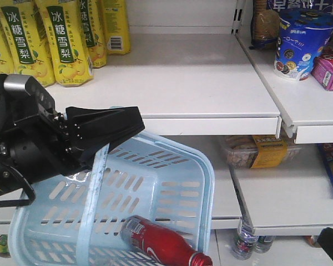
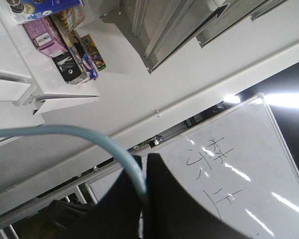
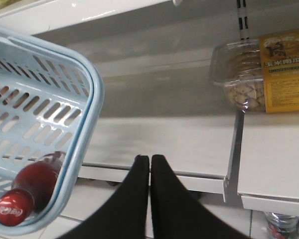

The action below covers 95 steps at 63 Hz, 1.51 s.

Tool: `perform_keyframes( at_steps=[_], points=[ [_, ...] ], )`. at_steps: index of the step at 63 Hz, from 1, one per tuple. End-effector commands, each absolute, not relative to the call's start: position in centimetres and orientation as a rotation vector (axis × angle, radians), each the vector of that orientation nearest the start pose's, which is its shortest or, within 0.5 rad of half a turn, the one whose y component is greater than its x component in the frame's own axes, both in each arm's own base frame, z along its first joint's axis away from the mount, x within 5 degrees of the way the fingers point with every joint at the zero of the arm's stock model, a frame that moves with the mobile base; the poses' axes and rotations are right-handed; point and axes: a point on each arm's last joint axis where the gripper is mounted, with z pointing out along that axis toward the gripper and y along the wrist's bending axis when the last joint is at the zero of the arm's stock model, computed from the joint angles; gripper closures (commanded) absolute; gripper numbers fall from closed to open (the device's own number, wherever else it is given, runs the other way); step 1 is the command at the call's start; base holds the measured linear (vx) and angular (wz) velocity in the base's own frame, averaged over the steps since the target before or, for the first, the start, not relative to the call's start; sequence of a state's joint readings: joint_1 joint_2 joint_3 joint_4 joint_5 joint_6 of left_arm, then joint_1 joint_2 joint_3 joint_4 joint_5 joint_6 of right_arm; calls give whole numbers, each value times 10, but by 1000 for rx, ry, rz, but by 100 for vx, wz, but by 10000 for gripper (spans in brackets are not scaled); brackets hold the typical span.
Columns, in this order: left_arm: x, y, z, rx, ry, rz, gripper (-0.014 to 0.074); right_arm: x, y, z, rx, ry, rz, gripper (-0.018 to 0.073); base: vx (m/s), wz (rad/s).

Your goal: Place coke in basket with both arms

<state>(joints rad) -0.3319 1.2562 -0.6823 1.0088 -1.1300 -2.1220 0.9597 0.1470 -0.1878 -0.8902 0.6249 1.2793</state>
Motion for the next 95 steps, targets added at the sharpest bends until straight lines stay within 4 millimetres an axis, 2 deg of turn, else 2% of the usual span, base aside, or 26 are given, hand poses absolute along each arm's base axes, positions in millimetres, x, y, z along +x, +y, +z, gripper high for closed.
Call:
perform_keyframes(
  at_steps=[1, 42, 50, 62, 82, 95],
  points=[
    [183, -138, 363, 156, 1382, -2255, 603, 63, 19, 245, -126, 1793, 606, 564, 0, 0],
    [184, -138, 363, 154, 1385, -2250, 603, 63, 19, 245, -126, 1793, 606, 564, 0, 0],
    [190, -138, 359, 117, 1408, -2154, 603, 63, 19, 245, -126, 1793, 605, 564, 0, 0],
    [189, -140, 353, 137, 1503, -2033, 603, 63, 19, 245, -126, 1793, 605, 564, 0, 0],
    [168, -125, 333, -11, 1622, -1834, 603, 63, 19, 245, -126, 1793, 604, 564, 0, 0],
    [139, -109, 327, 39, 1518, -1704, 603, 63, 19, 245, -126, 1793, 604, 564, 0, 0]
  ],
)
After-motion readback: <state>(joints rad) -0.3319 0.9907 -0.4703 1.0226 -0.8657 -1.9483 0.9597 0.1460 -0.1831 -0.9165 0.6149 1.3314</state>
